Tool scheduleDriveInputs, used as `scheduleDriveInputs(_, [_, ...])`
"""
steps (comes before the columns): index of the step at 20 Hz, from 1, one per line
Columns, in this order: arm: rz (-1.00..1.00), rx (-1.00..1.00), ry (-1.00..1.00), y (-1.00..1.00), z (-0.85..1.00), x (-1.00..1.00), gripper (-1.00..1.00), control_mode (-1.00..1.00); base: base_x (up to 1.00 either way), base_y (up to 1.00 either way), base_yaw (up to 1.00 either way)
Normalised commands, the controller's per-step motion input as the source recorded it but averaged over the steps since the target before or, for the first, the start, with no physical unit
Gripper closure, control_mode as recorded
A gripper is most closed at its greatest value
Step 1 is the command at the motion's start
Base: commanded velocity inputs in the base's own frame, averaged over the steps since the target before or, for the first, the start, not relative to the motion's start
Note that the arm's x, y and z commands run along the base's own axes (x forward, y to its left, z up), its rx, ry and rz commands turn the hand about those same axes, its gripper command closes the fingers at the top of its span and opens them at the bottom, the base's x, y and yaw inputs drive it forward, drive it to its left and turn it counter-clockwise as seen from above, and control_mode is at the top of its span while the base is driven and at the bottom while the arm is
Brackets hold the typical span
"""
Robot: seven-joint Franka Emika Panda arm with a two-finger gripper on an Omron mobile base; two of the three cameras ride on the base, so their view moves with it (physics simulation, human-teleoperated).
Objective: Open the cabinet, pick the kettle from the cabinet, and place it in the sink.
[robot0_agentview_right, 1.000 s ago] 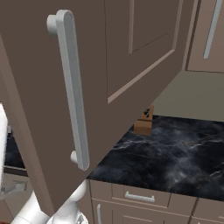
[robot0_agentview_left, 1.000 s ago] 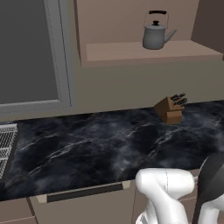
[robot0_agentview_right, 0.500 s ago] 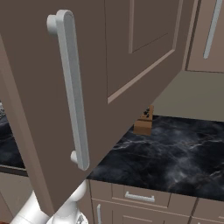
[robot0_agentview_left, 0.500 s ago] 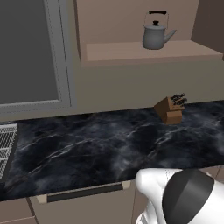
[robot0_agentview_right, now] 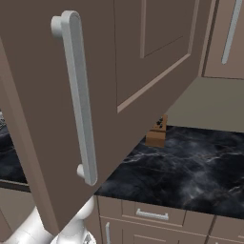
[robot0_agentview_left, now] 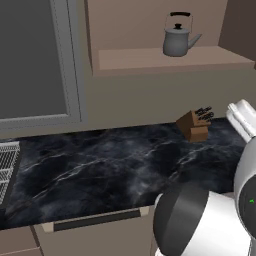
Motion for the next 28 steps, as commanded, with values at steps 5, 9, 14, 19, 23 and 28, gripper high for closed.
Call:
scheduleDriveInputs(5, [0.15,-0.16,0.24,0.27,0.27,0.36,-1.00,-1.00,0.00,0.00,0.00])
scheduleDriveInputs(9, [0.13,-0.18,0.18,0.09,0.05,0.49,-1.00,-1.00,0.00,0.00,0.00])
scheduleDriveInputs(14, [0.15,-0.10,0.09,0.00,0.00,0.53,-1.00,-1.00,0.00,0.00,0.00])
scheduleDriveInputs(19, [0.18,-0.09,0.07,0.00,0.00,0.58,-1.00,-1.00,0.00,0.00,0.00])
scheduleDriveInputs(23, [0.13,-0.15,0.00,0.00,0.00,0.56,-1.00,-1.00,0.00,0.00,0.00])
scheduleDriveInputs(28, [0.09,-0.14,0.08,-0.03,0.04,0.59,-1.00,-1.00,0.00,0.00,0.00])
